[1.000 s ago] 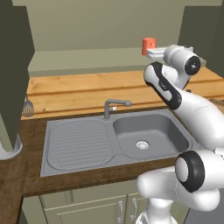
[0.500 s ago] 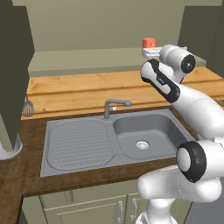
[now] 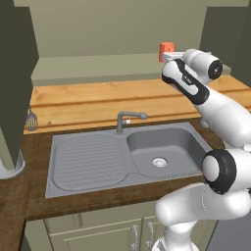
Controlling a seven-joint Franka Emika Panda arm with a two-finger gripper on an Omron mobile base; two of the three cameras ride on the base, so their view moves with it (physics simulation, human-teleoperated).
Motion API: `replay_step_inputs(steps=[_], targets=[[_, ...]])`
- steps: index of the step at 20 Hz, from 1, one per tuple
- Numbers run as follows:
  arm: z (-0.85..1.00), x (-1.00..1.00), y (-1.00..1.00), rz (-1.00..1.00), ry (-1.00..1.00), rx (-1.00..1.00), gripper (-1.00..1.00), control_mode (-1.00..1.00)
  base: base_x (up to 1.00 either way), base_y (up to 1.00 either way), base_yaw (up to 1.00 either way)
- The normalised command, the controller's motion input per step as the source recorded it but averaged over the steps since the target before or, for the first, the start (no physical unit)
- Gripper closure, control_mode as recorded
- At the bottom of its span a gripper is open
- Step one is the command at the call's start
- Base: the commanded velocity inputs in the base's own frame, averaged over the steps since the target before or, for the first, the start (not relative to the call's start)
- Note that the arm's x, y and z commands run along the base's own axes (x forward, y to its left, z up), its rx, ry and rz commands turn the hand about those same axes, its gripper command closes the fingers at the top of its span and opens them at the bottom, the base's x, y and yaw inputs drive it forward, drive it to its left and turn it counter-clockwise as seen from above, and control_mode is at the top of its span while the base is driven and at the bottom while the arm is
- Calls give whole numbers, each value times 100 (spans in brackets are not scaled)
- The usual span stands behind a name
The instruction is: Pick the kettle from the counter and place it on the tray. Then pick the mug from the cabinet and place it on the tray. Then close the cabinet doors.
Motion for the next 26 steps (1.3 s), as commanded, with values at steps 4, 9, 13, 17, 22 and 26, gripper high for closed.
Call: replay_step_inputs(steps=[4, 9, 13, 17, 22, 26], targets=[[-6, 31, -3, 1, 1, 0, -100, -100, 0, 0, 0], [-2, 33, 0, 0, 3, 0, -100, -100, 0, 0, 0], [0, 20, 0, 0, 2, 0, -100, -100, 0, 0, 0], [0, 10, 3, 0, 0, 0, -100, -100, 0, 0, 0], [0, 11, 9, 0, 1, 0, -100, -100, 0, 0, 0], [0, 12, 5, 0, 1, 0, -100, -100, 0, 0, 0]])
